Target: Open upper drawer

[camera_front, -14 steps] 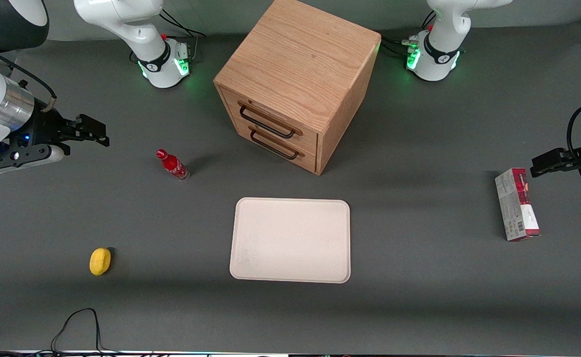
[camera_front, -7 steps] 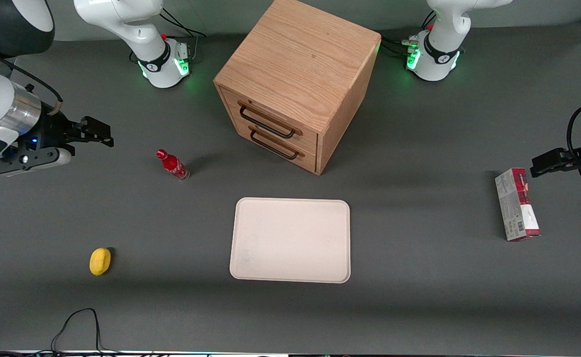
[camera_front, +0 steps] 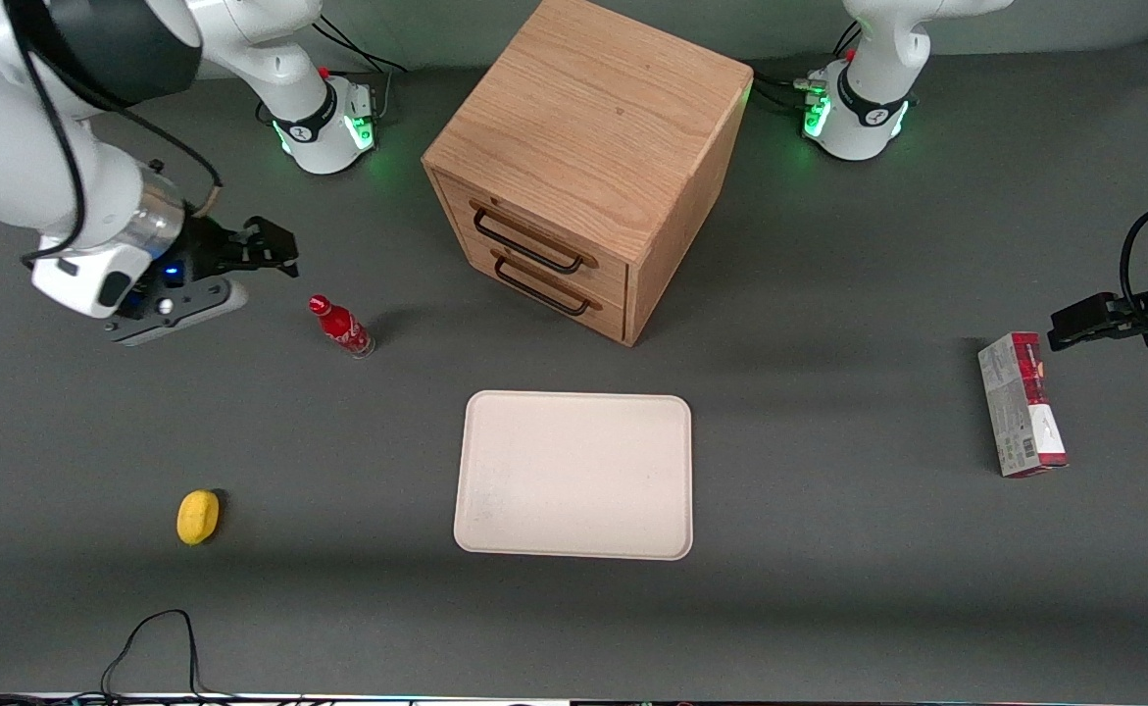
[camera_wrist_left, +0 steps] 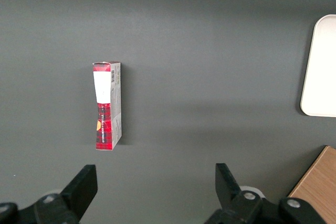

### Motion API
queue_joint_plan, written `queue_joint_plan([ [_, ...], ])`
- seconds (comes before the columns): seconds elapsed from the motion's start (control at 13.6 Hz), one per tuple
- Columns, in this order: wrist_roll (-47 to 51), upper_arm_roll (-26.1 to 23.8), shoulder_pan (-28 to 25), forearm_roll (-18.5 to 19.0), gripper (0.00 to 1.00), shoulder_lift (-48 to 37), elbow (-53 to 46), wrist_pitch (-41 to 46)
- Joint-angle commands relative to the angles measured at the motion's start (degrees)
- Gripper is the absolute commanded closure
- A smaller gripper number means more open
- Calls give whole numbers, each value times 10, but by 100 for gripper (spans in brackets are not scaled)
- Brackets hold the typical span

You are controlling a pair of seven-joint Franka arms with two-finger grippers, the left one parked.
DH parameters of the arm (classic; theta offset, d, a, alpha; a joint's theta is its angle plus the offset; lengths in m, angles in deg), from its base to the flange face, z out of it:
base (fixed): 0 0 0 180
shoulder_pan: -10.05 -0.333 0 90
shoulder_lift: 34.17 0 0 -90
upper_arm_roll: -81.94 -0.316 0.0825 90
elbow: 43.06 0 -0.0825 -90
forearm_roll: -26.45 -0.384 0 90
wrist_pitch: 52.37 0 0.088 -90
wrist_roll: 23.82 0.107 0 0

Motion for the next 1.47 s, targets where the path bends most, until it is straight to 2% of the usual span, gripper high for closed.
queue_joint_plan([
  [0.0, -16, 1, -58, -25, 0, 50, -49, 11],
  [0.15, -18, 1, -85, -23, 0, 98, -83, 4],
  [0.29, -36, -5, -88, -40, 0, 157, -139, 12],
  [0.37, -66, -25, -104, -34, 0, 160, -139, 9],
  [0.51, -71, -29, -140, -35, 0, 177, -138, 5],
  [0.81, -74, -32, -179, -42, 0, 210, -137, -18],
  [1.39, -102, -32, -189, -42, 0, 220, -123, -20],
])
